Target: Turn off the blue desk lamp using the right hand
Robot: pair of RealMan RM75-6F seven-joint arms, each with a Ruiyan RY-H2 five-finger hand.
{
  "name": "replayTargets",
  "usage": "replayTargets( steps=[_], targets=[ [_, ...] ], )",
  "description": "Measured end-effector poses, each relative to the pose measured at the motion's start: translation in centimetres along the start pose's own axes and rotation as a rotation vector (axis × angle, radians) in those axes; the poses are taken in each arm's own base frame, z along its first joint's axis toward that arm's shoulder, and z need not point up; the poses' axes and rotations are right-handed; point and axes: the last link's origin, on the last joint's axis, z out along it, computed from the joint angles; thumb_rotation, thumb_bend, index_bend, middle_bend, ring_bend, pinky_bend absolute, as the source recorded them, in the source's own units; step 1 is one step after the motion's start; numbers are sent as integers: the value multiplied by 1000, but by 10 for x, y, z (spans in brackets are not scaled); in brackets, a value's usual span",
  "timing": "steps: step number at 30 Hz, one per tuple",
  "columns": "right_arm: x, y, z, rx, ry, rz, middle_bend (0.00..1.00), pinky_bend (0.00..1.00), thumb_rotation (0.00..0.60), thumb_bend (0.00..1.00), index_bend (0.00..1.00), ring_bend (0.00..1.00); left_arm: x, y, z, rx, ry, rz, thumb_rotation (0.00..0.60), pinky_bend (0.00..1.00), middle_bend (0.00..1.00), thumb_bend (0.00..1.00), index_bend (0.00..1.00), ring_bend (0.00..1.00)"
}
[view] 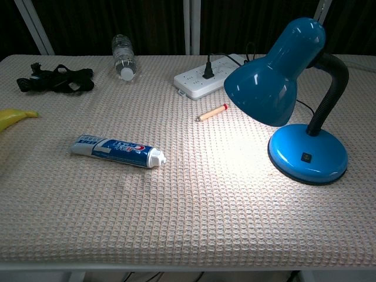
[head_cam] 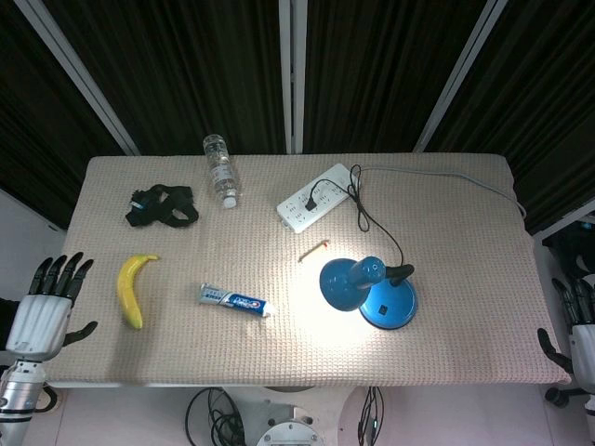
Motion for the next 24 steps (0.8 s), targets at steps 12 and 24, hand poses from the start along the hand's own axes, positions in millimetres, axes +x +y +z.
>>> replayTargets(
  steps=[12,24],
  targets=[
    [0,-9,0,43,-9,39,0,0,600,311,0,0,1,-1,-2,9,-14,-24,600,0,0,89,66,0],
    [-16,-49,10,177,-163,-19,18,0,600,458,0,0,-8,-1,-3,15,-41,-20,600,0,0,89,65,0]
  ],
)
